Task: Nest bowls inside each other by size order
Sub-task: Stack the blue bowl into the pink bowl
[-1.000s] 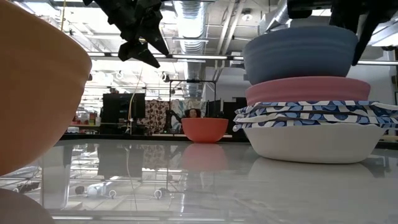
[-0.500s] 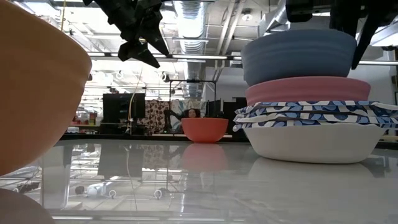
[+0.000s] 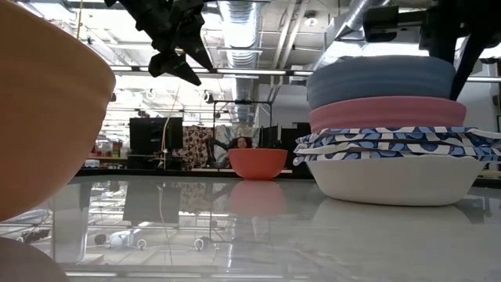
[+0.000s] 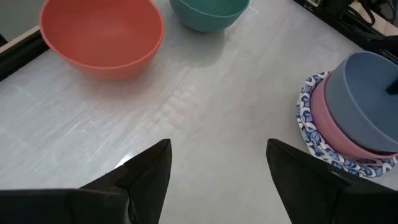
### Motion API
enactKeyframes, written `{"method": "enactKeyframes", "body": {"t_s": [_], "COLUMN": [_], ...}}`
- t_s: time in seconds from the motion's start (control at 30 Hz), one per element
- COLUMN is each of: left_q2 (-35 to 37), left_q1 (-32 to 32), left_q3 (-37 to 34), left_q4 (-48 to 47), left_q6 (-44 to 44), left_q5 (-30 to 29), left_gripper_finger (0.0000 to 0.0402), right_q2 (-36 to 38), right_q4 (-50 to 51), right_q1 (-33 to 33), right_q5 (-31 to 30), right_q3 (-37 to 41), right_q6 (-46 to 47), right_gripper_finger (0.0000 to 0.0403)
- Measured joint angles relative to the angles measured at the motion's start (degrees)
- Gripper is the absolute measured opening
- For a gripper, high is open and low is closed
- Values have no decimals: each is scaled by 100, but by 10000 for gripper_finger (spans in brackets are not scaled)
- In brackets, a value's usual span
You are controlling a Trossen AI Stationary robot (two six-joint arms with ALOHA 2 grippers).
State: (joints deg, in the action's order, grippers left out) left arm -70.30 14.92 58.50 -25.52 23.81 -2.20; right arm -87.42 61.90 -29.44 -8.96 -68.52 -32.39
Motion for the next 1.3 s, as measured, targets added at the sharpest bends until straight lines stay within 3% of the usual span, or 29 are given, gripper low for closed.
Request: {"method": "enactKeyframes", "body": {"t_s": [0.3,1.3], "left_q2": [0,0], "left_q1": [1,1], "left_q3": [0,0], "left_q4": [-2,0], "left_q6": [0,68], "left_q5": [0,0], "left_gripper_finger": [251,251], "right_q2": [0,77], "right_q4": [-289,-452], "right_q1": [17,39], "right_q5": [25,172], "right_q3": [307,313], "right_q6": [-15,108], "right_gripper_finger": [11,33]}}
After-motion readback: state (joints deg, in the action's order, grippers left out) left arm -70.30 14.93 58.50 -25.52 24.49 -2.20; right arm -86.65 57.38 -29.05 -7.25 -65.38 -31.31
